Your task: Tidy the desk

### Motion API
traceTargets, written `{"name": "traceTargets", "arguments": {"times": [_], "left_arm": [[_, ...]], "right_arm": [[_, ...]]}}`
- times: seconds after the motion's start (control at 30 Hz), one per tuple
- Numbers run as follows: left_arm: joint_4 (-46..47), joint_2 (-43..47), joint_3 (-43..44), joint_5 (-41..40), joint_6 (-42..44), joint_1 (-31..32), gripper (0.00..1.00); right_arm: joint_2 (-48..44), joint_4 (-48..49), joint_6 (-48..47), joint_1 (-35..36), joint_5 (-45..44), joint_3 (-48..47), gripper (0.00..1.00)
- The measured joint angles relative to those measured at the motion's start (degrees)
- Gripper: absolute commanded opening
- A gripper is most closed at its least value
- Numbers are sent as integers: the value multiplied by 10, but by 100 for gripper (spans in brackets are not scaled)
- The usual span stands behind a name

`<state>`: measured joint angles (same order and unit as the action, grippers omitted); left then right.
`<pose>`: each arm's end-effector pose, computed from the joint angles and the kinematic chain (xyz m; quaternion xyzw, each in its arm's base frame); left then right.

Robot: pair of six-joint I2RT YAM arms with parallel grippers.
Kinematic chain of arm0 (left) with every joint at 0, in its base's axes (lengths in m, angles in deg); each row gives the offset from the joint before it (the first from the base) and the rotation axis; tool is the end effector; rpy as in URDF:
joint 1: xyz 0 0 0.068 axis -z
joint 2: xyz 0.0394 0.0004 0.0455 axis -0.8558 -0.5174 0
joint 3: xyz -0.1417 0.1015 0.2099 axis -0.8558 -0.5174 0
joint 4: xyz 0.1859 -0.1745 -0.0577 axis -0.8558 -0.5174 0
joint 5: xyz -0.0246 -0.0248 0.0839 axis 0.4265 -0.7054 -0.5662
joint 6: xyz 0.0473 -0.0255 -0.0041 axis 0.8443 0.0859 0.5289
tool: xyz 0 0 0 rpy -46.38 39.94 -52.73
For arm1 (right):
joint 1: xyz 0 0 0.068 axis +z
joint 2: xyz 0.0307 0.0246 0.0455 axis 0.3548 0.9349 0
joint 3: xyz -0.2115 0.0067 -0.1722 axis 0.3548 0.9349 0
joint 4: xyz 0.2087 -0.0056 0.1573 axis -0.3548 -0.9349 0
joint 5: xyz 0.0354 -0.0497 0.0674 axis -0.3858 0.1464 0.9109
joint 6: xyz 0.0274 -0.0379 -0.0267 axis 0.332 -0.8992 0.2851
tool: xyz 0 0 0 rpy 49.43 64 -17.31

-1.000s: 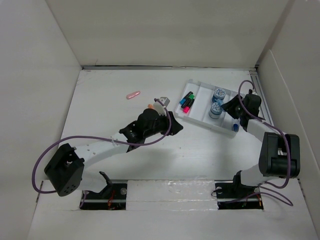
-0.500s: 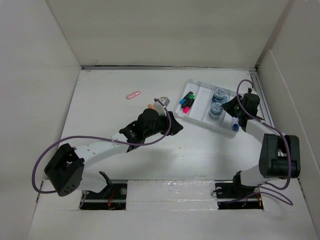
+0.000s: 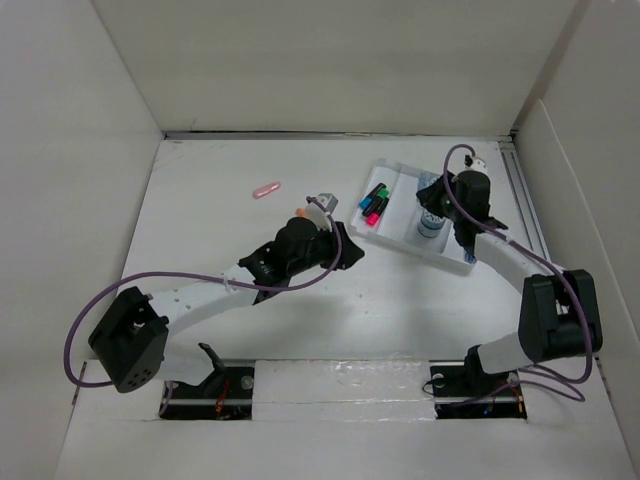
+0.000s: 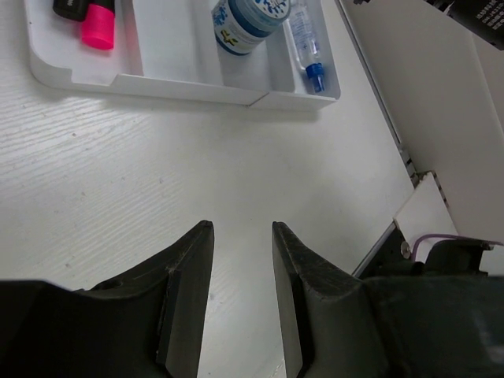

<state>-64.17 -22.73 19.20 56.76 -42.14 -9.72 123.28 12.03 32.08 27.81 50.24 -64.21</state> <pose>0.1944 -0.2308 0.2732 0.1329 0.7663 -0.4530 0.4358 0.3204 0.0420 0.2449 0.1774 0.8129 0.2223 0.5083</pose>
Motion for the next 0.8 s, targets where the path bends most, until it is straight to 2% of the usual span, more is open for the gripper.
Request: {"name": "traceTargets", "arguments": {"times": [0.17,0.23,0.33,0.37,0.4,0.43,0.5,0.53,0.7,0.73,0.8], "left_arm": [[-31,0,2,-56,-7,-1,32],[-47,0,2,-79,-16,-5,38],[-68,0,2,-108,-28,-17,43],[-74,0,2,-120,-33,-21,44],[-89,0,2,-147,-42,-25,47],[-89,0,2,-148,-42,-29,47],[-99,0,2,-170,-48,-30,48],[-104,0,2,-182,-50,-30,48],[-126,-1,5,-245,-63,-31,50],[-130,-4,9,-255,-66,-34,50],[-135,-16,19,-268,-71,-44,49]], "right_arm": [[59,0,1,51,-13,-45,19],[91,0,2,66,-27,-52,22],[108,-3,6,73,-40,-52,28],[115,-5,7,75,-47,-52,34],[118,-8,9,77,-53,-52,46],[120,-9,11,77,-59,-52,46],[120,-6,14,80,-72,-52,56],[120,-5,14,82,-76,-52,64],[120,-4,13,84,-82,-52,68],[118,-4,13,84,-81,-52,66],[107,-5,13,84,-81,-49,55]]}}
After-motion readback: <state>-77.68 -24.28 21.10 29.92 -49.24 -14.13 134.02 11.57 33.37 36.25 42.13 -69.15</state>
